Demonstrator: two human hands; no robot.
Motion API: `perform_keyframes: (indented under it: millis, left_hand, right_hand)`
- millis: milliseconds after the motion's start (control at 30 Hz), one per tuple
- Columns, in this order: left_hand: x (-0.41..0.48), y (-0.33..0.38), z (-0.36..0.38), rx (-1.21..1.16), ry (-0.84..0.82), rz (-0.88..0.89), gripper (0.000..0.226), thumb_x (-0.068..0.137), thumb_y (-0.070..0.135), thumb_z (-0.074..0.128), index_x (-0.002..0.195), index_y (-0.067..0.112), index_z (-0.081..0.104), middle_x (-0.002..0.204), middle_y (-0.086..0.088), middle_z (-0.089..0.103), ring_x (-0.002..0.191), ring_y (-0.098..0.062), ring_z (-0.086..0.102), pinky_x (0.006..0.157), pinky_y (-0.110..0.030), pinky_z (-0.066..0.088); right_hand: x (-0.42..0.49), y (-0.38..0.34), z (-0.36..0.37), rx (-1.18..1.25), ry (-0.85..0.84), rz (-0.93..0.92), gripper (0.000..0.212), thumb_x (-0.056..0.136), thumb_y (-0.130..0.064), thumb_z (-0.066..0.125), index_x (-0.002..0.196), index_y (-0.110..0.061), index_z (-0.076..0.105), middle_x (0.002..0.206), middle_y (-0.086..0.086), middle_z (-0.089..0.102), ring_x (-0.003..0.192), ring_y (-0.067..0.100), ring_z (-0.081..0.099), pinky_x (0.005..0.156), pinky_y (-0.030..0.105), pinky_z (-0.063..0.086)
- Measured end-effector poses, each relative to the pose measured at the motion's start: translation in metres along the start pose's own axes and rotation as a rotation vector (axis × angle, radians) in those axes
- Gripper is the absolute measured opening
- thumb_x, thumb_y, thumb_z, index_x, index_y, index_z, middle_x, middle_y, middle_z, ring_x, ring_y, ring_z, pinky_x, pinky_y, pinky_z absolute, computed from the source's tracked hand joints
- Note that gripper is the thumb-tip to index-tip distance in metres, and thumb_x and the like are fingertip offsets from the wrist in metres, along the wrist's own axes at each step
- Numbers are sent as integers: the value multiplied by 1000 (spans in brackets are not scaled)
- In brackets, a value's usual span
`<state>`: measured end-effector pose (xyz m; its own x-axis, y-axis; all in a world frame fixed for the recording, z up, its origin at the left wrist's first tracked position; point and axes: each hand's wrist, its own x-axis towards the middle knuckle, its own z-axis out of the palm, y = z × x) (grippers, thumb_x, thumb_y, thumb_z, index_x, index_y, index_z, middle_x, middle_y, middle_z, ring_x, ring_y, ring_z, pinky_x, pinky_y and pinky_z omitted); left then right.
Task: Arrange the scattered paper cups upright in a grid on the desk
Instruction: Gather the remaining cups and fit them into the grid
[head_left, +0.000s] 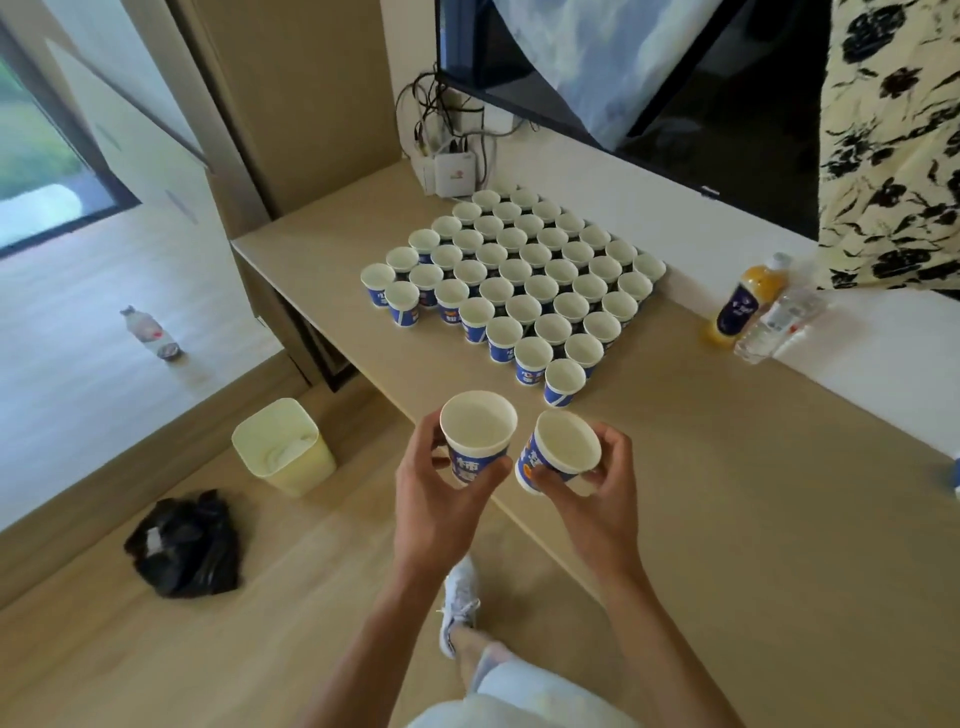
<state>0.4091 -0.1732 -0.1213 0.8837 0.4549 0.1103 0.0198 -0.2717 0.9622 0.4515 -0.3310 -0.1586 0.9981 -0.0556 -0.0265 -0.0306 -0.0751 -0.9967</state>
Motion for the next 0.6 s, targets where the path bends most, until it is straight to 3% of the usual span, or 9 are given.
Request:
perform_keyframes:
  millis: [200, 300, 400, 600]
  left_hand:
    - [92, -29, -16, 98, -31, -27, 57, 72, 24, 90, 119, 31, 59, 109, 20, 68, 101, -8, 65, 89, -38, 55]
    - [137, -38, -28, 141, -51, -35, 57, 72, 25, 90, 118, 37, 57, 110, 18, 69, 102, -11, 67, 89, -43, 57]
    - [178, -47, -38, 151, -36, -43, 59, 72, 23, 90, 116, 42, 56, 112, 18, 69, 105, -11, 66, 89, -46, 57]
    - [248, -66, -51, 140, -51, -58, 58, 73, 22, 90, 120, 33, 59, 112, 15, 69, 105, -14, 65, 92, -47, 55]
  right_hand:
    - [67, 28, 75, 44, 59, 49, 69, 63, -32, 92, 120, -29, 54, 119, -13, 65, 113, 15, 65, 102, 47, 52]
    - [100, 33, 109, 63, 46, 82, 65, 66, -18, 91, 119, -28, 56, 116, -15, 67, 111, 9, 64, 103, 41, 51]
    - [132, 31, 134, 75, 48, 89, 64, 64, -20, 89, 119, -25, 55, 111, -22, 66, 108, 6, 64, 99, 33, 52]
    - [171, 33, 177, 31, 80, 82, 61, 71, -4, 88, 118, -21, 52, 106, -26, 62, 102, 4, 63, 87, 19, 51]
